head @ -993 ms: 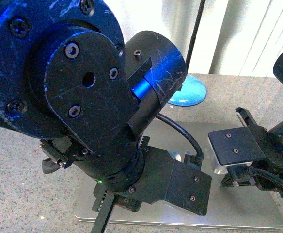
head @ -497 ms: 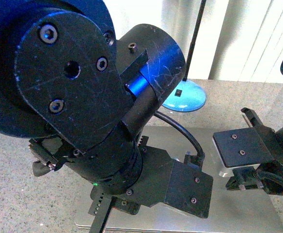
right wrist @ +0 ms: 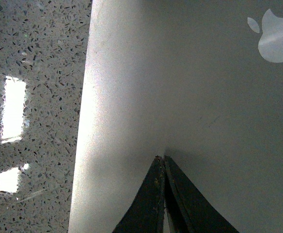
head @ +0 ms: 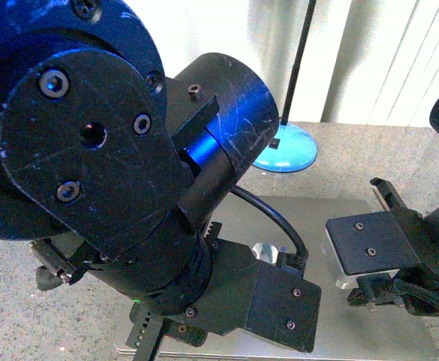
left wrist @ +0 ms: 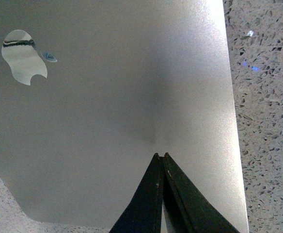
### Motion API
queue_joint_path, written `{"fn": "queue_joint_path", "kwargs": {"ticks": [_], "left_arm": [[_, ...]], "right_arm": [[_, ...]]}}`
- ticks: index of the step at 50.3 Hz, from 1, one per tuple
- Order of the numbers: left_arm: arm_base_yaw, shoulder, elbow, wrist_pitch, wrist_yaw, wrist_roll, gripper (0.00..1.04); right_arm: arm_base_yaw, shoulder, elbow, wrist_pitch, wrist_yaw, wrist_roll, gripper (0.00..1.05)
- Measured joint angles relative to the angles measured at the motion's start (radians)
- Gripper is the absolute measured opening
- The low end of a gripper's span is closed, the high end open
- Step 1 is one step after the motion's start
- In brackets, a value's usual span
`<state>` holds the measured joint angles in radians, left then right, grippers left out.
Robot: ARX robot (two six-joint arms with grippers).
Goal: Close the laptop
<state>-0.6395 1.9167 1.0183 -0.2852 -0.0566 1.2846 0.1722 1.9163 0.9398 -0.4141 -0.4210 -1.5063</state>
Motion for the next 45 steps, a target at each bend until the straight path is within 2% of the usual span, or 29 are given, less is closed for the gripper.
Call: {"fn": "queue_joint_path", "kwargs": {"ticks": [16, 26, 43, 45], "left_arm": [[0.003, -0.019, -0.014, 0.005, 0.011, -0.005, 0.04], [0.024, -0.082, -0.022, 0.073, 0.070, -0.048, 0.04], [0.128, -0.274, -0.099, 0.314, 0.198, -0.241, 0.04], [0.152, -0.310, -0.117, 0.351, 0.208, -0.281, 0.04]], "right_arm": [[-0.001, 0.000, -0.008, 0.018, -0.002, 0.009, 0.03], [-0.016, -0.027, -0.008, 0.085, -0.057, 0.050, 0.03], [-0.057, -0.172, -0.025, 0.372, -0.156, 0.215, 0.03], [-0.063, -0.202, -0.040, 0.446, -0.155, 0.269, 0.03]]}}
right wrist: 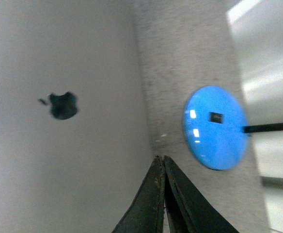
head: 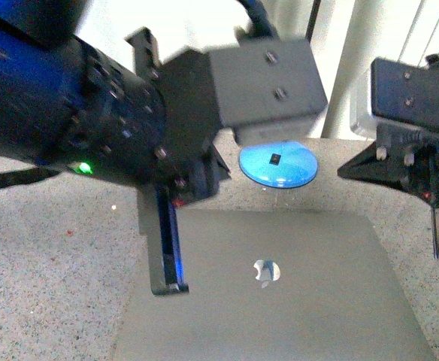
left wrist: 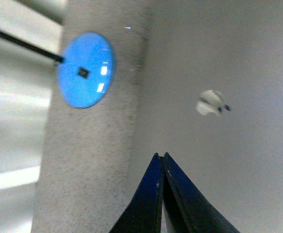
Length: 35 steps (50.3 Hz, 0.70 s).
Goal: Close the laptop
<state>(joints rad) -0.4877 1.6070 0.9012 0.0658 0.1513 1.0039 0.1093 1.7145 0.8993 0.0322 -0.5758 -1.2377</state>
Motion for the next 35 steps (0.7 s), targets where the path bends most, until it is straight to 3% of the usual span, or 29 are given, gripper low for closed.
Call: {"fn": "queue_joint_path", "kwargs": {"ticks": [10, 17, 24, 28, 31, 35], "left_arm": [[0.150, -0.225, -0.091, 0.084, 0.074, -0.213, 0.04], [0.289, -0.375, -0.108, 0.094, 0.138, -0.349, 0.04], [0.562, -0.524, -0.126, 0.088, 0.190, -0.509, 0.04], [0.681, -0.546, -0.145, 0.080, 0.204, -0.555, 0.04], [0.776, -0.558, -0.162, 0.074, 0.225, -0.602, 0.13], [0.853, -0.579, -0.184, 0.088, 0.237, -0.644, 0.22]], "right_arm": [[-0.026, -0.095, -0.043, 0.314, 0.090, 0.238, 0.03], [-0.056, -0.183, -0.041, 0.441, 0.185, 0.471, 0.03], [-0.124, -0.325, -0.039, 0.463, 0.261, 0.768, 0.03], [-0.150, -0.387, -0.051, 0.460, 0.265, 0.834, 0.03], [-0.176, -0.451, -0.068, 0.449, 0.263, 0.884, 0.03], [-0.181, -0.533, -0.096, 0.362, 0.401, 1.006, 0.03]]}}
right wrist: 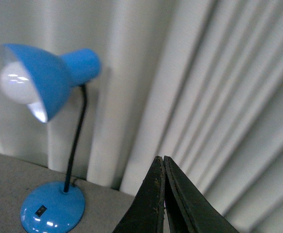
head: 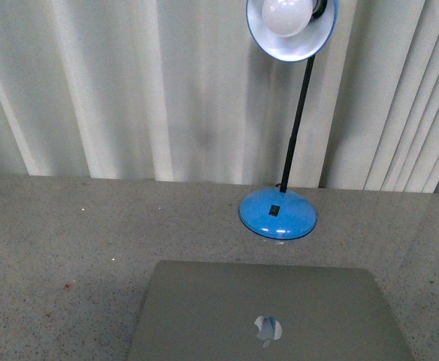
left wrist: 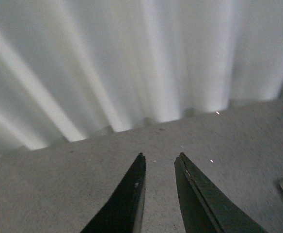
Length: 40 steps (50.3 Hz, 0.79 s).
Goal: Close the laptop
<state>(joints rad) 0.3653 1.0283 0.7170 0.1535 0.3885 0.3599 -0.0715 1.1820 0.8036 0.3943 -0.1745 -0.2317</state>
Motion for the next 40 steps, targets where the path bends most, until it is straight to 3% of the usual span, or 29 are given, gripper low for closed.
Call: {"fn": "queue_joint_path", "kwargs": {"ticks": [2, 5, 14, 19, 40], "left_arm": [[0.011, -0.032, -0.066, 0.133, -0.029, -0.123, 0.12], [-0.005, -0.077, -0.142, 0.223, -0.059, -0.224, 0.03], [-0.098, -0.190, -0.317, 0.286, -0.122, -0.327, 0.04], [-0.134, -0.236, -0.387, 0.296, -0.162, -0.340, 0.04], [-0.268, -0.459, -0.589, 0.286, -0.300, -0.358, 0.04]], "right_arm": [[-0.009, -0.083, -0.073, -0.025, 0.069, 0.096, 0.03], [-0.013, -0.152, -0.155, -0.002, 0.093, 0.148, 0.03], [0.005, -0.254, -0.338, 0.074, 0.108, 0.206, 0.03], [0.048, -0.294, -0.419, 0.094, 0.173, 0.214, 0.03], [0.071, -0.512, -0.652, 0.118, 0.173, 0.218, 0.03]]}}
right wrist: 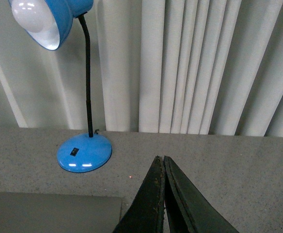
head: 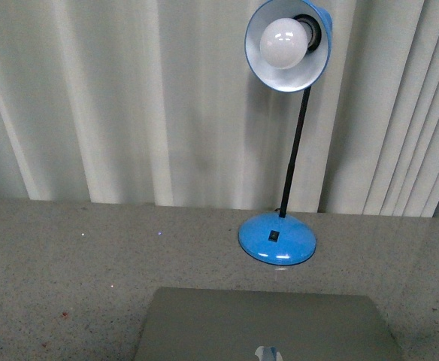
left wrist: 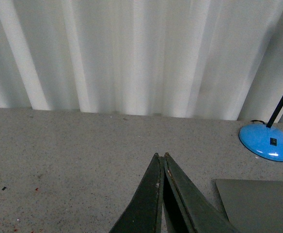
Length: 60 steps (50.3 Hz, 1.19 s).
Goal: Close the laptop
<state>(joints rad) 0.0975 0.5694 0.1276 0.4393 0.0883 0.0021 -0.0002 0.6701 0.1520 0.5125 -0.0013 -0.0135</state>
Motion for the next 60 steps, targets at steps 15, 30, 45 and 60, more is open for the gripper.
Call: {"fn": "queue_joint_path", "kwargs": {"ticks": [15, 30, 45, 60], "left_arm": [[-0.098, -0.125, -0.059, -0.066, -0.089, -0.003, 0.04], [-0.098, -0.235, -0.094, -0.141, -0.088, -0.003, 0.04], [-0.098, -0.336, -0.100, -0.203, -0.089, -0.003, 0.04], [-0.098, -0.507, -0.100, -0.408, -0.088, -0.003, 0.04]], "right_arm": [[0.000, -0.131, -0.072, -0.061, 0.000, 0.001, 0.03], [0.000, -0.260, -0.112, -0.148, 0.000, 0.002, 0.03], [0.000, -0.375, -0.146, -0.214, 0.000, 0.002, 0.03], [0.000, -0.472, -0.146, -0.310, 0.000, 0.002, 0.03]]}}
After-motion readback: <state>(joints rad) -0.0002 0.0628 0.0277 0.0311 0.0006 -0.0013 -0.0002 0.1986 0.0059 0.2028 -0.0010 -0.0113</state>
